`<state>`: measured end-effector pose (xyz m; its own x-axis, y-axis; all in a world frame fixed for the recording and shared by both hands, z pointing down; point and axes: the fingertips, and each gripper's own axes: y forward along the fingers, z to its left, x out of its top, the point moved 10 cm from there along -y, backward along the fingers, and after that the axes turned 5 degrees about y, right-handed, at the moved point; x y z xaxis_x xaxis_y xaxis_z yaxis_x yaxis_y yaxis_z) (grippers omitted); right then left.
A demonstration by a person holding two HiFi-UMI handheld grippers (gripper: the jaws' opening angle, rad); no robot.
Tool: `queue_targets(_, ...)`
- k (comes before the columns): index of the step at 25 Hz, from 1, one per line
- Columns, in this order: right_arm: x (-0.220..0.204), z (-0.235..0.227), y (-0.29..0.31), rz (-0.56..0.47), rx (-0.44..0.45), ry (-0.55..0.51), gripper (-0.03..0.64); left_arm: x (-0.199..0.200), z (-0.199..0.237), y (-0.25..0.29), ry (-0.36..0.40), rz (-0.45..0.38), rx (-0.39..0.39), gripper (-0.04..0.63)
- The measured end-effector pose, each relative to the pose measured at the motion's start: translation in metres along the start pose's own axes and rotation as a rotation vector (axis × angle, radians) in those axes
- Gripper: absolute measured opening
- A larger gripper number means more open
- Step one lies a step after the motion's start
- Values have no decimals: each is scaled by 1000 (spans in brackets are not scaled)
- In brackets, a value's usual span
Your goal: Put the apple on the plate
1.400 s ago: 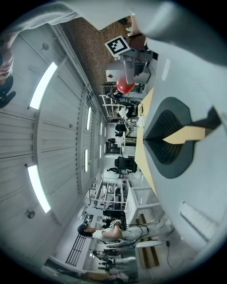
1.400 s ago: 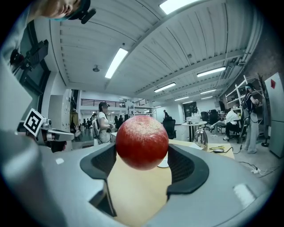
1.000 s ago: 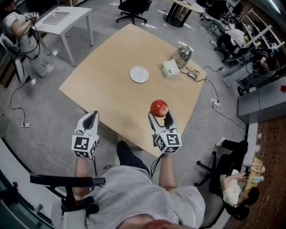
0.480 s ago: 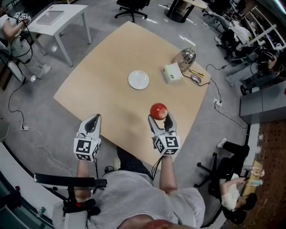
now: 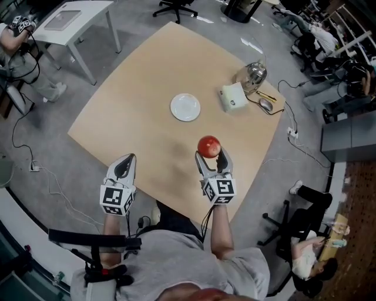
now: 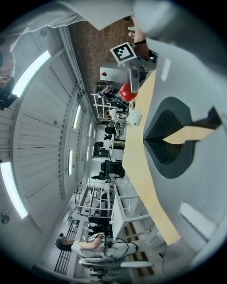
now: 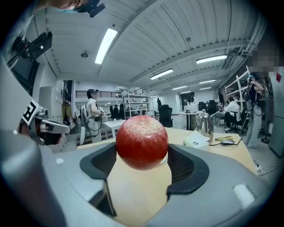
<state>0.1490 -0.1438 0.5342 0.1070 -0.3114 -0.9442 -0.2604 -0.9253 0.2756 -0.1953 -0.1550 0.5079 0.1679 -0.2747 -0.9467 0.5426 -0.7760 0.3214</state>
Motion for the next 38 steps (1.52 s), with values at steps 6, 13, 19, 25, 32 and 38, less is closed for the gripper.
queue_targets(6,-13,-9,20,32,2,2,365,-7,3,22,-8,17,-22,20)
queue_targets(13,-21,-21,46,50,-1,3,365,-17,8,41,-19,67,-42,20)
queue_targets(19,-38,-36,82,63,-12,-4,365,-39,21,68,-35,99,-54,20)
queue_targets(25,-38,-44,104,77,-5,-13,365,-38,22,80,-49,115,-63,20)
queue_targets(32,-43,-43,129,67,8,-20,365,-39,20,80,-45,129,-79,20)
queue_targets(38,-50,-47,149,83,11,-9,365,-42,21,77,-48,152,-73,20)
